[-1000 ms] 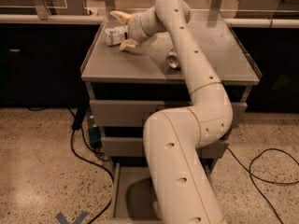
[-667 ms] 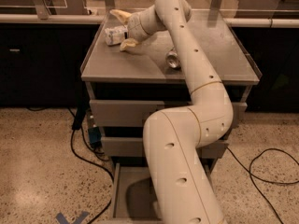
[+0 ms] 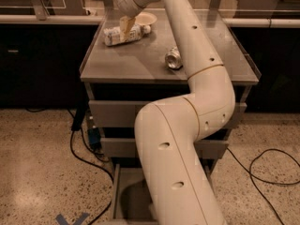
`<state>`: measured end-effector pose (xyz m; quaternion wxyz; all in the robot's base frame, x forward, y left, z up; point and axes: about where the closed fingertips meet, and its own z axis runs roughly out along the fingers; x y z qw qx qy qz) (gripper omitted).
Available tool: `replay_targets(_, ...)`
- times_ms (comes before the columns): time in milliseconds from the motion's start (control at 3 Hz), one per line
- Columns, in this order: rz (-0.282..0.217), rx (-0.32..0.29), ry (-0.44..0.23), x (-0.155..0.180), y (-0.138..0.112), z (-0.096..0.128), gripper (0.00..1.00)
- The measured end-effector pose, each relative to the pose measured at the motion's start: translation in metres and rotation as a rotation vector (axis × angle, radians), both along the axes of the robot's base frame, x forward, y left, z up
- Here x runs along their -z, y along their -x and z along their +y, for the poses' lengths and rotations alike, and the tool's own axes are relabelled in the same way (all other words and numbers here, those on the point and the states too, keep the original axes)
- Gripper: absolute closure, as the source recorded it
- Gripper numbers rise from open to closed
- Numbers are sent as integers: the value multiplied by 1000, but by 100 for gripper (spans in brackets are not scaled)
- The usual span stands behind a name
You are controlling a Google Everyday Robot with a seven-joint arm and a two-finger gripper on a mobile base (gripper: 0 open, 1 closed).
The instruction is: Place blue plastic bottle into bottom drawer
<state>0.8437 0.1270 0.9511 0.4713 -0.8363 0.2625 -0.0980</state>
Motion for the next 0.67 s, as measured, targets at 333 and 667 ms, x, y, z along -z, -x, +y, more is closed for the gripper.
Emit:
replay_targets(333, 5, 0, 2, 5, -1, 1, 0)
replay_targets(667, -103, 15, 37, -49, 8, -3, 0)
